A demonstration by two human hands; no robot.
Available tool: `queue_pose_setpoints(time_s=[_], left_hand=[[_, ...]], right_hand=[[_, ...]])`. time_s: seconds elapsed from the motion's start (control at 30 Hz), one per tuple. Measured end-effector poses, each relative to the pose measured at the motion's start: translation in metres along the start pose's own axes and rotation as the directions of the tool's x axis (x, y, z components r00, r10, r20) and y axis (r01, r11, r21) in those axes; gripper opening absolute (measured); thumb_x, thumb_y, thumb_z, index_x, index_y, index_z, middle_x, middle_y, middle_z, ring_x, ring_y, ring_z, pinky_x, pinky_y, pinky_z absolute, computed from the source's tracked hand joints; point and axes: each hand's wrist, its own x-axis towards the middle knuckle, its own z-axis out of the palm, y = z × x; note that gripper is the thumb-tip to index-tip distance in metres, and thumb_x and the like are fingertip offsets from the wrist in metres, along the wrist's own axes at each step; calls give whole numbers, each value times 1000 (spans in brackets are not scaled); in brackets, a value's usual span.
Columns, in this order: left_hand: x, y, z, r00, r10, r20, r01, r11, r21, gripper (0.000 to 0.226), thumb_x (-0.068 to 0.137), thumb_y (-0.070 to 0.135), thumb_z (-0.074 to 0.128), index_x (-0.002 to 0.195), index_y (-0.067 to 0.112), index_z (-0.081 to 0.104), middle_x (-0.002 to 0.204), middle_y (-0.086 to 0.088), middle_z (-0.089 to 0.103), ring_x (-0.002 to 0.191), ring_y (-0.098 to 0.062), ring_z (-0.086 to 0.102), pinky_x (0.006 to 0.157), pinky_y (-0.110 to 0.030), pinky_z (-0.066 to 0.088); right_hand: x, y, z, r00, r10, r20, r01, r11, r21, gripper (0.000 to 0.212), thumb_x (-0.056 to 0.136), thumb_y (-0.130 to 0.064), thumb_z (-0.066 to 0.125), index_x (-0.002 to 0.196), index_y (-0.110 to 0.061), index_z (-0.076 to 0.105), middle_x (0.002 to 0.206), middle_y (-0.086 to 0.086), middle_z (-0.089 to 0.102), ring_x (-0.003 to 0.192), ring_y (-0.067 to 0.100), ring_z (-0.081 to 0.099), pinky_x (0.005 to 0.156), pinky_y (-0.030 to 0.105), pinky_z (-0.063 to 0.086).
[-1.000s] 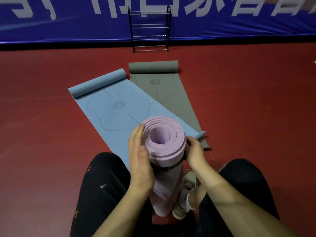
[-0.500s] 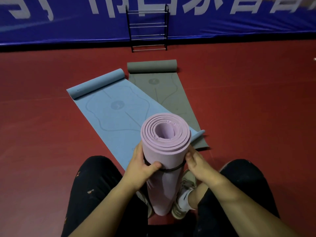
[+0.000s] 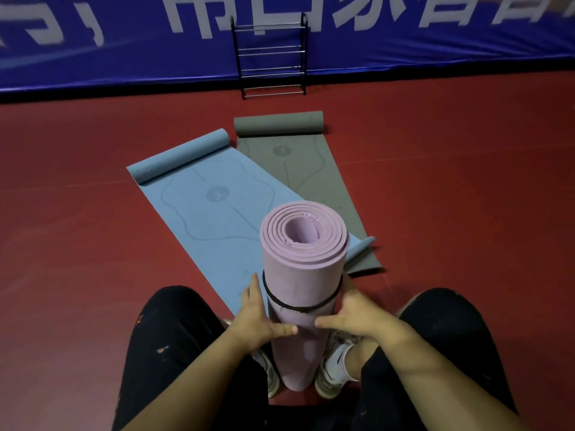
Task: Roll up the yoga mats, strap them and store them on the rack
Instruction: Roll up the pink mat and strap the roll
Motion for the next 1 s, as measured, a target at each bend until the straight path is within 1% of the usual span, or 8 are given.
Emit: queue_pose_setpoints(time_s=[0.1, 0.23, 0.4, 0.53, 0.63, 0.77, 0.9, 1.0], left_hand=[[-3, 18, -7, 966, 207, -153, -227, 966, -127, 149, 49, 68, 86, 158, 28, -7, 164, 10, 9, 151, -7, 13, 121, -33, 21], [-2, 35, -2, 918, 304, -255, -356, 915, -192, 130, 57, 47, 89, 156, 29, 7, 158, 16, 27, 145, -2, 29, 114, -19, 31], [11, 9, 7, 973, 175, -149, -207, 949, -239, 117, 50, 62, 88, 144, 33, 26, 145, 17, 40, 137, -6, 40, 109, -31, 38], [14, -14, 8, 999, 1, -39, -3, 998, -62, 138, 44, 64, 89, 153, 21, 15, 152, 1, 29, 145, -20, 26, 114, -31, 30], [12, -7, 5, 981, 152, -124, -163, 983, -87, 148, 44, 62, 90, 156, 23, 1, 158, 2, 17, 148, -14, 19, 118, -33, 25], [8, 8, 5, 953, 242, -182, -276, 942, -190, 128, 54, 47, 92, 152, 29, 13, 153, 17, 30, 139, 2, 34, 109, -16, 35], [15, -2, 10, 978, 164, -127, -187, 962, -198, 119, 49, 53, 92, 141, 35, 19, 145, 11, 35, 133, 5, 37, 102, -13, 37], [24, -23, 12, 1000, -22, 21, 24, 990, -136, 132, 40, 66, 89, 145, 27, 20, 146, 6, 36, 136, -11, 38, 106, -26, 36]], right_hand=[[-3, -16, -21, 969, -118, -217, 160, 969, 189, 139, 46, -72, 83, 155, -32, 7, 158, -13, 26, 146, 11, 25, 117, 31, 29], [-4, -24, -10, 951, -187, -246, 252, 931, 266, 122, 49, -60, 88, 150, -38, 21, 147, -25, 41, 141, 4, 36, 109, 22, 37], [7, 9, 16, 999, -52, -10, 53, 997, 60, 103, 58, -31, 94, 136, -40, 27, 135, -18, 42, 130, 4, 42, 98, 5, 35], [5, 26, 8, 964, 221, 150, -195, 966, -171, 131, 35, -75, 85, 141, -16, 38, 124, -3, 53, 115, 13, 54, 98, 27, 48], [9, 1, -7, 998, -1, -62, 5, 997, 71, 138, 43, -56, 90, 153, -17, 17, 145, -1, 41, 134, 13, 42, 102, 12, 36], [6, -20, -13, 946, -220, -237, 272, 937, 218, 122, 47, -49, 93, 149, -33, 27, 147, -10, 45, 137, 8, 42, 107, 22, 38], [8, -3, 13, 989, -123, -76, 132, 983, 125, 102, 59, -39, 90, 139, -40, 28, 139, -16, 45, 128, -3, 44, 100, 14, 38], [13, 21, 7, 982, 156, 104, -129, 966, -224, 87, 62, -52, 87, 136, -26, 48, 119, -9, 60, 112, 12, 59, 86, 19, 43]])
